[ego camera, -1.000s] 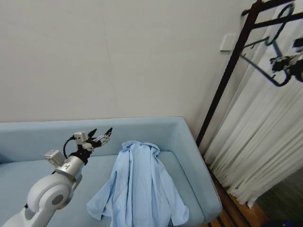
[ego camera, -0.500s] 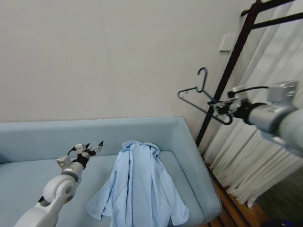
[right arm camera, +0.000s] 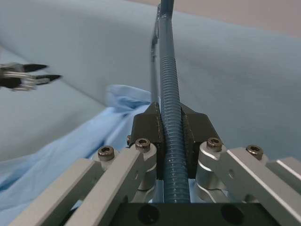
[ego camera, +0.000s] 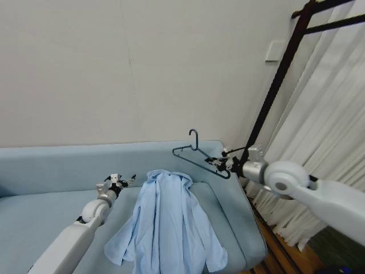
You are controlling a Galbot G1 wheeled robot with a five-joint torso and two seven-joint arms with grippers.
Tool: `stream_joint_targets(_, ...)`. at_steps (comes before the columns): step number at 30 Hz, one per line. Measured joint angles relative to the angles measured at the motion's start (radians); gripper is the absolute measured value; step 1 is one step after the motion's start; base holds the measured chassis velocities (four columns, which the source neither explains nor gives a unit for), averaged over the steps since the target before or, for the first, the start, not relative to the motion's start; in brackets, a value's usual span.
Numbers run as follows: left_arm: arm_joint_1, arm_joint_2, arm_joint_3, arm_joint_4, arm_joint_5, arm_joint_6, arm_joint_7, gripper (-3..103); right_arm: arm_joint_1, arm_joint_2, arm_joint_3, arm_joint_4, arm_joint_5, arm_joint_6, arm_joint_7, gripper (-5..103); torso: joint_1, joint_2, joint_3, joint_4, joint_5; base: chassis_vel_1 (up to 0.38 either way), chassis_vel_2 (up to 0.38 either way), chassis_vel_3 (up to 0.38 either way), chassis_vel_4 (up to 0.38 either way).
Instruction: Pick up the clothes from the sofa and hang them on the clothes hanger.
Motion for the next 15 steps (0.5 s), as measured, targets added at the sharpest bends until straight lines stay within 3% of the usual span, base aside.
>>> stream_joint_targets(1, -0.012, -0.013, 0.017, 0.019, 0.006, 0.000, -0.006, 100, -0.037, 0.040, 0.002, -0.038, -0.052, 0.026, -0.065, 8, 0.000, 0.000, 0.000, 0.0006, -0.0003, 0.000, 0.000, 0.000, 0.000)
stream_joint_targets(3, -0.041, -0.043, 0.052, 0.047, 0.011, 0.000, -0.008, 100, -0.099, 0.076, 0.015, -0.073, -0.103, 0.057, -0.125, 8, 0.000, 0.000, 0.000, 0.0006, -0.0012, 0.029, 0.045, 0.058, 0.015)
stream_joint_targets(4, -0.041, -0.043, 0.052, 0.047, 0.011, 0.000, -0.008, 100, -0.099, 0.076, 0.015, -0.073, -0.103, 0.057, -0.125, 8, 0.000, 0.000, 0.000, 0.0006, -0.0012, 0.024, 0.045, 0.058, -0.003)
stream_joint_targets(5, -0.058, -0.068, 0.074, 0.067, 0.015, -0.001, -0.008, 100, -0.142, 0.095, 0.025, -0.095, -0.127, 0.073, -0.143, 8, 0.000, 0.000, 0.000, -0.0013, -0.0008, 0.000, 0.000, 0.000, 0.000)
stream_joint_targets(9, -0.092, -0.114, 0.119, 0.114, 0.031, -0.010, 0.006, 100, -0.200, 0.118, 0.043, -0.135, -0.162, 0.098, -0.149, 8, 0.000, 0.000, 0.000, -0.0026, -0.0007, 0.000, 0.000, 0.000, 0.000)
stream_joint_targets(15, -0.169, -0.183, 0.183, 0.231, 0.071, -0.037, 0.032, 100, -0.227, 0.124, 0.059, -0.189, -0.191, 0.125, -0.151, 8, 0.000, 0.000, 0.000, -0.0006, -0.0007, 0.000, 0.000, 0.000, 0.000)
